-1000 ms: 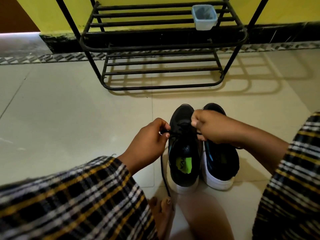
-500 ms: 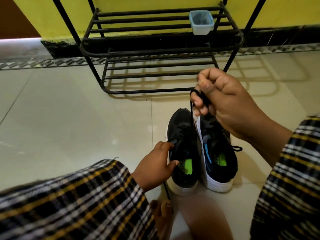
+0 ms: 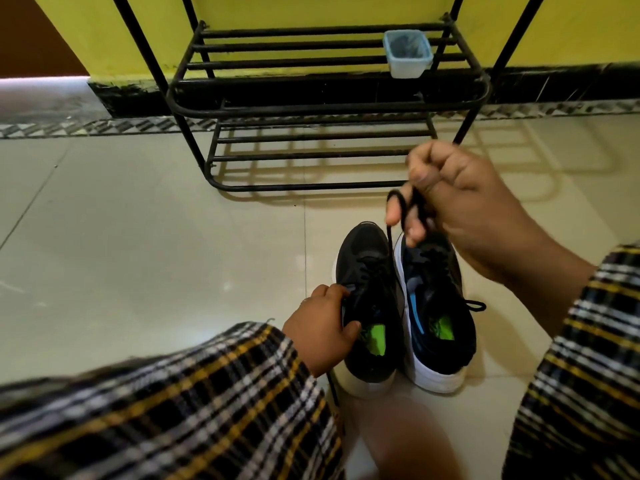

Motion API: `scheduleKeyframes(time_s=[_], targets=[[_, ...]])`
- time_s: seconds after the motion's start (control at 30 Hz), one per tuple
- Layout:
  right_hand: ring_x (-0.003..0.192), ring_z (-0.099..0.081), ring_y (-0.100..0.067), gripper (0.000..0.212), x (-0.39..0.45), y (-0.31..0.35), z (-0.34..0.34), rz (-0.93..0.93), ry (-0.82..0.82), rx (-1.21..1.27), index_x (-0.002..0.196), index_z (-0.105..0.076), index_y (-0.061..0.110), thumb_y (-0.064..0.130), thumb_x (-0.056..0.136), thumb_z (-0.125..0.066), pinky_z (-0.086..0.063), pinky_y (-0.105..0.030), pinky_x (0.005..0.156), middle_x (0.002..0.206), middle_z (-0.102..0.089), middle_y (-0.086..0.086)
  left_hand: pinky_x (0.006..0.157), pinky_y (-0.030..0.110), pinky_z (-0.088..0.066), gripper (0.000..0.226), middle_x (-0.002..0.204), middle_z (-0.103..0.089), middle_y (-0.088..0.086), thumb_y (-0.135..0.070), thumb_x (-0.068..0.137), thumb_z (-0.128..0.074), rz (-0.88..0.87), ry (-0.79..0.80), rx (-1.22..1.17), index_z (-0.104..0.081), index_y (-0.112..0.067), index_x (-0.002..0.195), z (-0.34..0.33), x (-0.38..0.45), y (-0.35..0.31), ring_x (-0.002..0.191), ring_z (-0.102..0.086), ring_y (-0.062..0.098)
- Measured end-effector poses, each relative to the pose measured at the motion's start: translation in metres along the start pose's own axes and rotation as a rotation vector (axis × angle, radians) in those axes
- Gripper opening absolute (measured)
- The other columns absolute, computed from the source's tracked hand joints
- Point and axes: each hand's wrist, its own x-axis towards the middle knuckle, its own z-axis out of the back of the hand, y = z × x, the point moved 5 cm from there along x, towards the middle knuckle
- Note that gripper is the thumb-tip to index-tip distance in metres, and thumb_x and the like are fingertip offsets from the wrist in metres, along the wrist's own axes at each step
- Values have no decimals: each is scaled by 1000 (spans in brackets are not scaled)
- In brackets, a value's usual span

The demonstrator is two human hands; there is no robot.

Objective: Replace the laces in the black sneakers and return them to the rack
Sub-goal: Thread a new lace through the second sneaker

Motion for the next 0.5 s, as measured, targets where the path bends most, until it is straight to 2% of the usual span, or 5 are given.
scheduleKeyframes(time_s=[0.13,0.2,0.27,0.4,0.5], targets=[[44,-50,-16,15,-8,-8,-10,-56,101,-193,85,-48,10,11,99,-41,-44,-23,45,75,-67,-9,89,37,-47,41,119,-52,1,-46,93,-49,-2,-43,67,-46,-22,126,0,14,-5,108,-52,21],[48,-54,-14,14,-9,-9,-6,-4,52,-260,83,-52,10,9,96,-48,-45,-22,47,81,-62,-7,85,37,-48,39,112,-55,1,-49,91,-49,-11,-57,126,-50,-22,119,5,24,-8,104,-53,21],[48,-56,-11,16,-9,-12,5,27,-40,-301,79,-54,17,9,93,-53,-43,-20,47,75,-57,4,82,38,-49,36,108,-59,1,-50,90,-52,-7,-51,147,-54,-22,113,9,30,-8,100,-55,21],[43,-48,-3,19,-12,-16,17,70,-88,-505,77,-54,20,9,92,-54,-34,-11,46,72,-64,6,80,34,-52,25,99,-66,-3,-42,89,-57,28,-71,-27,-65,-22,102,10,27,0,90,-61,15],[54,-49,4,18,-14,-23,17,71,-119,-683,76,-54,22,12,91,-56,-34,-8,52,71,-62,8,71,19,-49,16,85,-70,-4,-27,88,-63,57,-114,-229,-72,-16,93,15,22,8,75,-63,6]])
